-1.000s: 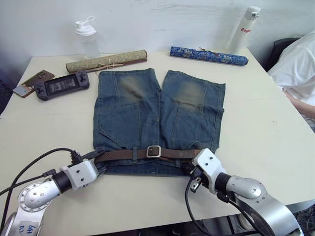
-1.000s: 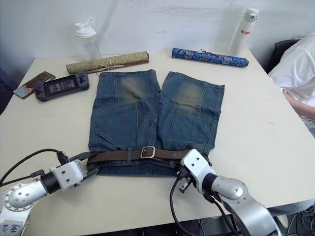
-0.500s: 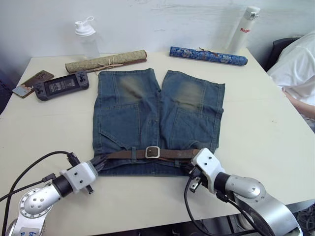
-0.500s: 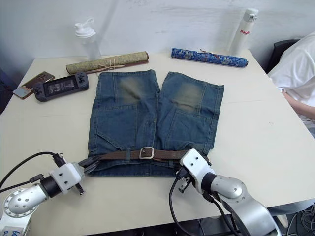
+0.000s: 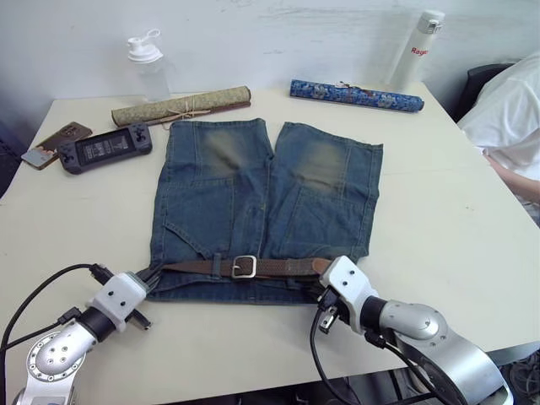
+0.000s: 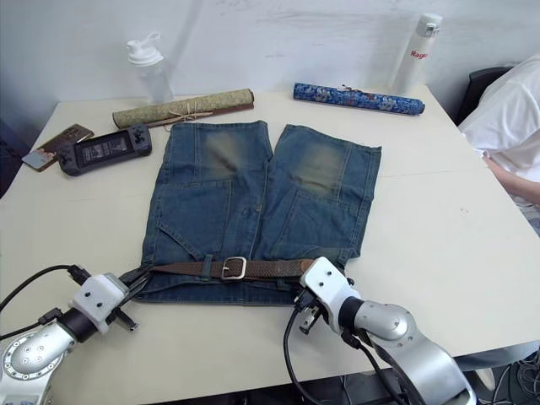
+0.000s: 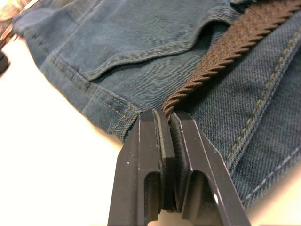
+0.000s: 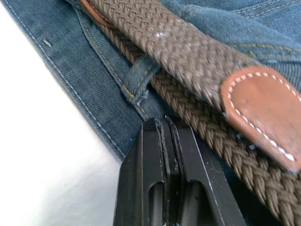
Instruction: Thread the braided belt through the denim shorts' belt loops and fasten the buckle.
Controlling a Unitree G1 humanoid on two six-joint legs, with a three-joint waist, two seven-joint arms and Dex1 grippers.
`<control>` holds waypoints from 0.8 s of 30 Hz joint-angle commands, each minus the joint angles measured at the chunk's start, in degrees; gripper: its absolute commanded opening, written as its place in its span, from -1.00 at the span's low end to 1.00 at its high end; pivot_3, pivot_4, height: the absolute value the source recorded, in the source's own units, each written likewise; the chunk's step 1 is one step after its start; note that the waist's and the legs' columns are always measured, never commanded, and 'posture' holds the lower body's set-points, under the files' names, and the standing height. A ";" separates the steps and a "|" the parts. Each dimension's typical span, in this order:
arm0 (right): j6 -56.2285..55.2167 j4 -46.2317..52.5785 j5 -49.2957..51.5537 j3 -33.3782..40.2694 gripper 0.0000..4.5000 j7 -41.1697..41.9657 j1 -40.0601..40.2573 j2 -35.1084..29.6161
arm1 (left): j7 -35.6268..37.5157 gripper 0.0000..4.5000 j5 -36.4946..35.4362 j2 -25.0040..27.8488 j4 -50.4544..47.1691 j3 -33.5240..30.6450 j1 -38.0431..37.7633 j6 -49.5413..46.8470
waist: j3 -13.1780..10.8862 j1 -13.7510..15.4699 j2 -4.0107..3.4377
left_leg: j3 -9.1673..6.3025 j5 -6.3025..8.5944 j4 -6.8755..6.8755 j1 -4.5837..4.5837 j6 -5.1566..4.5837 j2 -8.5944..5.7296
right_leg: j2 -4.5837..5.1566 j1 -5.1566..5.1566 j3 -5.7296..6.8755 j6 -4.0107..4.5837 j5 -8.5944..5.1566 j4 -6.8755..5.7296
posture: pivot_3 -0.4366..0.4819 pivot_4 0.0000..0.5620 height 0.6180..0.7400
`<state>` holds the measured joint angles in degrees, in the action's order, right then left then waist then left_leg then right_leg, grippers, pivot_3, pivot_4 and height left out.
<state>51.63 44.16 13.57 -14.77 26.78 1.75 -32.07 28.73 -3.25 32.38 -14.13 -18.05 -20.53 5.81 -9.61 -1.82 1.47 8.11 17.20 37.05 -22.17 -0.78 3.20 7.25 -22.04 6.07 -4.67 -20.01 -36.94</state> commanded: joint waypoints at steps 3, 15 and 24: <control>1.94 -0.51 -0.16 0.48 -1.00 -0.41 1.91 -1.51 | -2.40 -0.99 1.44 1.13 6.13 -3.71 -2.36 -4.78 | 0.19 -0.05 -0.29 | 0.02 0.01 -0.03 0.04 0.03 0.05 | -0.06 0.01 -0.01 0.05 -0.03 0.00 | -0.05 -0.47 0.63; 0.87 1.04 1.18 2.12 -1.00 0.62 2.34 -2.62 | 4.41 -0.19 -4.70 0.53 -4.04 0.61 -3.44 -1.02 | 0.22 0.26 -0.31 | 0.02 0.08 0.03 0.02 0.17 0.24 | -0.24 0.01 -0.01 0.16 -0.08 0.03 | -0.05 -0.47 0.63; -0.28 3.00 5.79 9.51 -1.00 5.88 1.92 -6.57 | 18.18 0.41 -23.84 9.90 -16.90 -6.95 -6.75 -15.18 | -0.01 0.34 -0.14 | -0.05 0.08 0.09 -0.19 0.16 0.24 | -0.22 -0.13 0.03 0.18 -0.09 0.02 | -0.05 -0.47 0.63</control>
<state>51.48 45.09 18.01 -8.78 30.84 3.38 -37.29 43.58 -21.31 40.42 -26.47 -21.09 -26.66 -6.26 -9.62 -1.48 1.33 8.04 17.27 37.14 -22.40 -0.61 3.44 7.03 -22.20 6.10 -4.49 -20.10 -36.92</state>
